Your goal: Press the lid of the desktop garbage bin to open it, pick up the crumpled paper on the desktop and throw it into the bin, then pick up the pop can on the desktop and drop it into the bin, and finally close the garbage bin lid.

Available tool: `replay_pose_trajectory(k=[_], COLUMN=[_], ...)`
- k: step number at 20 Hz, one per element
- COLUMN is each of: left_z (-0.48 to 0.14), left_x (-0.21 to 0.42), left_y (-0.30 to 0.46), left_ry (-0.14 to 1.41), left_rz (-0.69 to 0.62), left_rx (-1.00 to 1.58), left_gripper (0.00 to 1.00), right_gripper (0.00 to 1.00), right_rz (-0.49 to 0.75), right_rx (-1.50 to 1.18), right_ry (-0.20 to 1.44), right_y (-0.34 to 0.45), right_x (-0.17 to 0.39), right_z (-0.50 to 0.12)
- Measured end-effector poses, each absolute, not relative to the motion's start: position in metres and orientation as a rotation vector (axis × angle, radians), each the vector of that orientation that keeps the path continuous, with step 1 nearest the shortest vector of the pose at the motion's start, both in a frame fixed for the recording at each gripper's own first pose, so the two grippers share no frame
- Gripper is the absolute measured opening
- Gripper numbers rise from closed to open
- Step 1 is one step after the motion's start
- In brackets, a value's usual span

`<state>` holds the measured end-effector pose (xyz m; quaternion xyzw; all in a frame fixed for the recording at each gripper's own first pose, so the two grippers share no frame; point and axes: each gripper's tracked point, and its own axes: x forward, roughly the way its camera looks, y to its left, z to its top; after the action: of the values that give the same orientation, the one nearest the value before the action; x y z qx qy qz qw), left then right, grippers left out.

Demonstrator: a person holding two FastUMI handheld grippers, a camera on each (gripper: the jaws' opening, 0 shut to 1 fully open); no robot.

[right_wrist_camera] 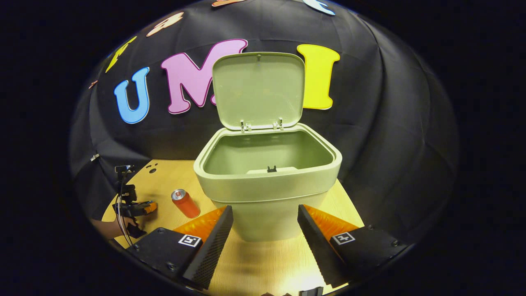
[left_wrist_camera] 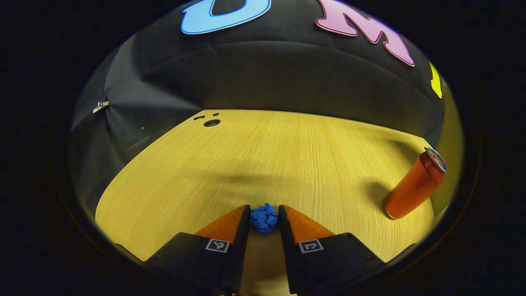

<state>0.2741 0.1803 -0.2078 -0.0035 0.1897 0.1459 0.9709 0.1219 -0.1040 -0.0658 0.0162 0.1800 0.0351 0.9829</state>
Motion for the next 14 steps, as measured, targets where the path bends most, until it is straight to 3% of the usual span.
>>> replay_pose_trajectory(k=[7,14], left_z=[-0.184,-0.094], left_x=[0.263,0.248], left_y=[0.167,0.140], left_ry=[0.361,0.237], left_rz=[0.283,0.199], left_rx=[-0.028,-0.001], left_gripper=[0.39,0.40], right_gripper=[0.99,0.99], right_rz=[0.078,0.066], right_rx=[0.050,0.095], right_ry=[0.361,0.350], right_y=[-0.102,-0.105], right_x=[0.119,0.115], right_z=[-0.070,-0.078])
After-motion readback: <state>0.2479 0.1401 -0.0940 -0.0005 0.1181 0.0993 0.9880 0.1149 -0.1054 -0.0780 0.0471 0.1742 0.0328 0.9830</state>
